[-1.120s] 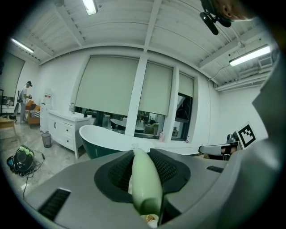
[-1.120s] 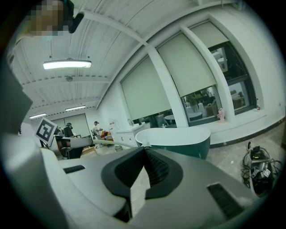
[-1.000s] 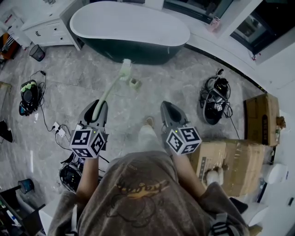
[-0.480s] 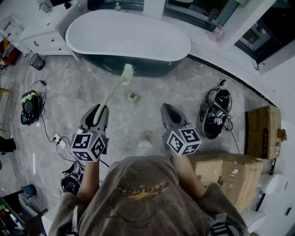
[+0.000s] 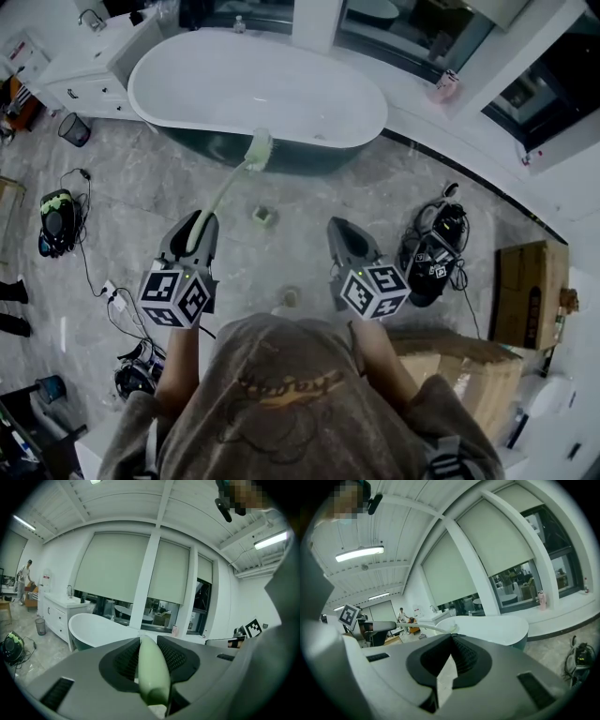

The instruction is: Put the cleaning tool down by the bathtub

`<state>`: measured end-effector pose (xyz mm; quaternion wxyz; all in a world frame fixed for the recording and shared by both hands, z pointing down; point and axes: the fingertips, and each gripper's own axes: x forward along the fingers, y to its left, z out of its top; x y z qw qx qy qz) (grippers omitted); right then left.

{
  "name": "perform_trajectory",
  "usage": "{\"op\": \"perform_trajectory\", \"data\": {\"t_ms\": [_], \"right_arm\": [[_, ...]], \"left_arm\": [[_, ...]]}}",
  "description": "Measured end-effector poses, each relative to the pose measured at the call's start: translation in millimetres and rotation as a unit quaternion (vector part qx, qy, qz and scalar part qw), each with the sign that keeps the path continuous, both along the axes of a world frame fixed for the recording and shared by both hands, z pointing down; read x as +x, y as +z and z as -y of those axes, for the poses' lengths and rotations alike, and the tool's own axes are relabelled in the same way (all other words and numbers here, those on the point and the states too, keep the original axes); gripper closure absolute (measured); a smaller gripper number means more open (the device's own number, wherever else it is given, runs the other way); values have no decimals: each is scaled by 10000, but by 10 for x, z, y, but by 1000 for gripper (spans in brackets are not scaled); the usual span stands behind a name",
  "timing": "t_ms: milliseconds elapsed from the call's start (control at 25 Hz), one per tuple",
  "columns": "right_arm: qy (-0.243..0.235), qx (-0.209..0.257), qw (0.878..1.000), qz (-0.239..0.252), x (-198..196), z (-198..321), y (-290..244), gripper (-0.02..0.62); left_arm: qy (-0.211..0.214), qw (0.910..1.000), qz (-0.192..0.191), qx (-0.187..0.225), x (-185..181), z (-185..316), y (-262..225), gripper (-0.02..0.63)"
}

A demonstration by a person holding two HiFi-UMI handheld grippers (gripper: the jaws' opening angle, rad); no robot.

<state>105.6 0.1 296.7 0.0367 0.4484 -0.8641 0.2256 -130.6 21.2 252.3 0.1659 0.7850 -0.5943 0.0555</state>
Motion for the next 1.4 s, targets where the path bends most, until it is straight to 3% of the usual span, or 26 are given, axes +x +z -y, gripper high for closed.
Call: {"op": "perform_trajectory", "data": {"t_ms": [800, 1400], "right_arm": [[210, 192, 9996, -75, -203, 974, -164, 597], [296, 135, 9995, -18, -401, 1426, -97, 597]], "left_arm": [[261, 9984, 21, 498, -235, 1089, -294, 489], [395, 9988, 65, 292, -272, 1662, -54, 489]]}}
